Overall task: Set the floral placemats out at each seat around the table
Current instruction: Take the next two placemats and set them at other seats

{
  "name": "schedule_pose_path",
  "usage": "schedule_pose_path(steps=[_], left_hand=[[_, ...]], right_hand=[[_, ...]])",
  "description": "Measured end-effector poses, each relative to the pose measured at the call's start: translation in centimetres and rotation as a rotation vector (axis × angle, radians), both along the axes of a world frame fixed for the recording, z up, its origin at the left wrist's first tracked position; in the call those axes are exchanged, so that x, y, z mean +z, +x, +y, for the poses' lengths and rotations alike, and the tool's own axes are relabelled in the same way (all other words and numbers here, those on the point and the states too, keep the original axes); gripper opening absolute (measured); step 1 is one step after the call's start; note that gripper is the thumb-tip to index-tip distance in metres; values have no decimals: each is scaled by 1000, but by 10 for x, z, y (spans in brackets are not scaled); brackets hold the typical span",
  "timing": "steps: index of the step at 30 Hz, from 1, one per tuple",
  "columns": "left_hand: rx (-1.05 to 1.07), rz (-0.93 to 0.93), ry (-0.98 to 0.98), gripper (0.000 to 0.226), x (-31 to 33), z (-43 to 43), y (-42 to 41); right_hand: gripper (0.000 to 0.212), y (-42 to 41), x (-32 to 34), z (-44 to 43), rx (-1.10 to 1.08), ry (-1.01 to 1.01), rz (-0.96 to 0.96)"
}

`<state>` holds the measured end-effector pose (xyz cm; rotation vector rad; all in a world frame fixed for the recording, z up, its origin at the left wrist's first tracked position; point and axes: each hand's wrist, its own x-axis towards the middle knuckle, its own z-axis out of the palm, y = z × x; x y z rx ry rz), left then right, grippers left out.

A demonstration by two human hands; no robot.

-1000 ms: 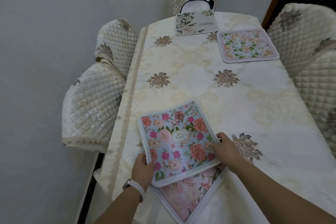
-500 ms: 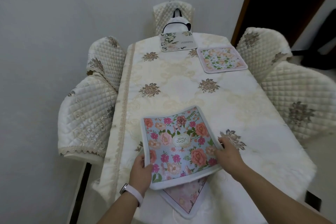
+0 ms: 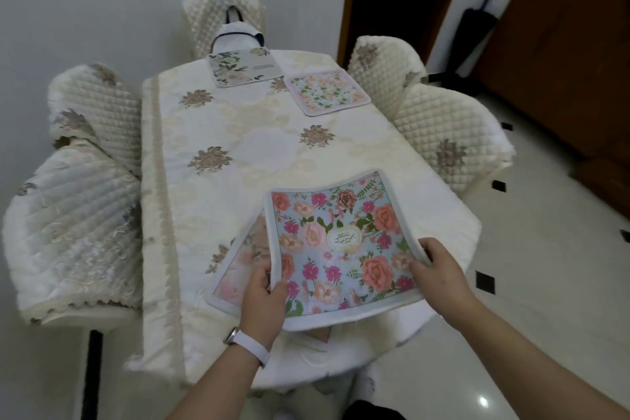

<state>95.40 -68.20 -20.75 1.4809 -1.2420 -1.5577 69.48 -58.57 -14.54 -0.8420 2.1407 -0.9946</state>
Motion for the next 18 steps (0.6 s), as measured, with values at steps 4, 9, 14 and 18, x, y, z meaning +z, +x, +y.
schedule_pose_path(steps=[4, 9, 14, 18], left_hand=[[-52, -5, -27, 26, 10, 10, -27], [-92, -27, -97, 27, 30, 17, -66], [-78, -39, -161, 23, 48, 29, -118], [-80, -54, -164, 21, 55, 53, -185]], right_hand=[[6, -14, 12, 34, -83, -87, 0], [9, -48, 15, 56, -141, -161, -59], [12, -107, 18, 68, -97, -199, -90], [14, -176, 24, 93, -87, -229, -96]])
